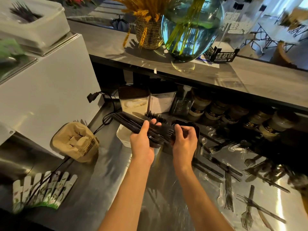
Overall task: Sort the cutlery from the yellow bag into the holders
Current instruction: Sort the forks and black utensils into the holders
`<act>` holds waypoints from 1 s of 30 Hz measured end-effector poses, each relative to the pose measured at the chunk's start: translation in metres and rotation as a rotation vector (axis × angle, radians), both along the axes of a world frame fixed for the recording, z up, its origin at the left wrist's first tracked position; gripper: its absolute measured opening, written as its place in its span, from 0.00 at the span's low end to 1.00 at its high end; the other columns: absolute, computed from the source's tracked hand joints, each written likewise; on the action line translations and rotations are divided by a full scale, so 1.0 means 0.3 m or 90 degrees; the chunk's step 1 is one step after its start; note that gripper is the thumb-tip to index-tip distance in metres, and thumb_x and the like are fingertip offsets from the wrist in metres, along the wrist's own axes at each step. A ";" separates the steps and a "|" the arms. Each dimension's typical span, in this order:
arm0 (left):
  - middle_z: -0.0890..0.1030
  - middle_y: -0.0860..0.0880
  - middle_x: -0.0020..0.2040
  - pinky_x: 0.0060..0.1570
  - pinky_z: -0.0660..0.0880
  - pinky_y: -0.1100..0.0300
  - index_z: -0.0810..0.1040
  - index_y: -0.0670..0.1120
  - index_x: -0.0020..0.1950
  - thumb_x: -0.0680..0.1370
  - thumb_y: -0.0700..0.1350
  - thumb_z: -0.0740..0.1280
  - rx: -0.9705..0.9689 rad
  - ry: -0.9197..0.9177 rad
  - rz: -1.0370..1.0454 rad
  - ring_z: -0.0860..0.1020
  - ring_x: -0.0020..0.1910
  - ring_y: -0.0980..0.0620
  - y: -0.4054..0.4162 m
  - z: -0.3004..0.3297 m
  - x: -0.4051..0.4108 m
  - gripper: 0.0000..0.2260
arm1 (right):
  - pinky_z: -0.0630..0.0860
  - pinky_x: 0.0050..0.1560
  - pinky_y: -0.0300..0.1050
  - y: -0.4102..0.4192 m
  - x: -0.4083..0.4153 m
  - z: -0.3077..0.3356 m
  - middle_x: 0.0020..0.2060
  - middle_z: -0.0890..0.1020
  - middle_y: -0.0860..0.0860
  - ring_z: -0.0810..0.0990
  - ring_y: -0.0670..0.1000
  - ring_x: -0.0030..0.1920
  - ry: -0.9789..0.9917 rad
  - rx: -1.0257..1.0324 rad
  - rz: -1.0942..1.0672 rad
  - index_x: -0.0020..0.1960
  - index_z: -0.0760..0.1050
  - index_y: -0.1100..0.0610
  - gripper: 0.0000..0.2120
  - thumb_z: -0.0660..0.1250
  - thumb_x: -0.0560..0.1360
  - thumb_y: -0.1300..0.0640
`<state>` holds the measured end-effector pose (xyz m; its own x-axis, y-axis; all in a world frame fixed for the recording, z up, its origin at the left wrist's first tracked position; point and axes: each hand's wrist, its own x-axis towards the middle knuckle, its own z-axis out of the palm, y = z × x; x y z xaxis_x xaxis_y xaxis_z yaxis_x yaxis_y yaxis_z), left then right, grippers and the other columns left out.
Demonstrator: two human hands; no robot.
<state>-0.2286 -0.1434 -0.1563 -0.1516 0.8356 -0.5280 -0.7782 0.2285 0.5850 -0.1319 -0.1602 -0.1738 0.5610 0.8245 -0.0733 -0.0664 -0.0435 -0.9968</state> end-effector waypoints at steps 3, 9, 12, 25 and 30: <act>0.86 0.46 0.45 0.42 0.83 0.49 0.78 0.37 0.61 0.81 0.40 0.66 -0.017 0.014 0.023 0.86 0.43 0.48 0.000 0.000 -0.002 0.11 | 0.78 0.37 0.45 -0.004 0.008 0.022 0.37 0.82 0.48 0.80 0.46 0.37 -0.015 -0.014 0.071 0.47 0.78 0.55 0.06 0.67 0.81 0.53; 0.87 0.45 0.45 0.42 0.83 0.52 0.78 0.39 0.64 0.75 0.36 0.73 -0.033 0.032 0.090 0.86 0.44 0.48 -0.002 -0.007 0.000 0.17 | 0.80 0.40 0.41 0.002 0.035 0.054 0.39 0.84 0.50 0.83 0.48 0.42 -0.060 -0.038 0.230 0.43 0.82 0.54 0.07 0.68 0.79 0.57; 0.86 0.43 0.47 0.39 0.83 0.53 0.78 0.39 0.64 0.75 0.37 0.74 -0.062 0.030 0.089 0.86 0.44 0.47 -0.003 -0.013 -0.001 0.18 | 0.80 0.40 0.40 0.001 0.034 0.053 0.38 0.85 0.50 0.84 0.48 0.41 0.017 -0.067 0.229 0.41 0.84 0.54 0.07 0.72 0.77 0.61; 0.86 0.44 0.46 0.40 0.83 0.52 0.79 0.40 0.58 0.77 0.40 0.72 -0.100 0.045 0.037 0.86 0.43 0.47 0.010 -0.007 0.042 0.11 | 0.80 0.43 0.43 0.016 0.168 0.115 0.36 0.84 0.52 0.81 0.49 0.38 0.024 -0.036 0.164 0.38 0.83 0.55 0.09 0.72 0.76 0.62; 0.86 0.47 0.40 0.40 0.82 0.54 0.80 0.38 0.58 0.79 0.39 0.70 -0.075 0.015 0.021 0.85 0.39 0.50 0.033 -0.026 0.019 0.09 | 0.79 0.35 0.38 0.027 0.271 0.166 0.34 0.82 0.50 0.80 0.47 0.35 0.148 0.007 0.153 0.37 0.82 0.56 0.12 0.69 0.78 0.65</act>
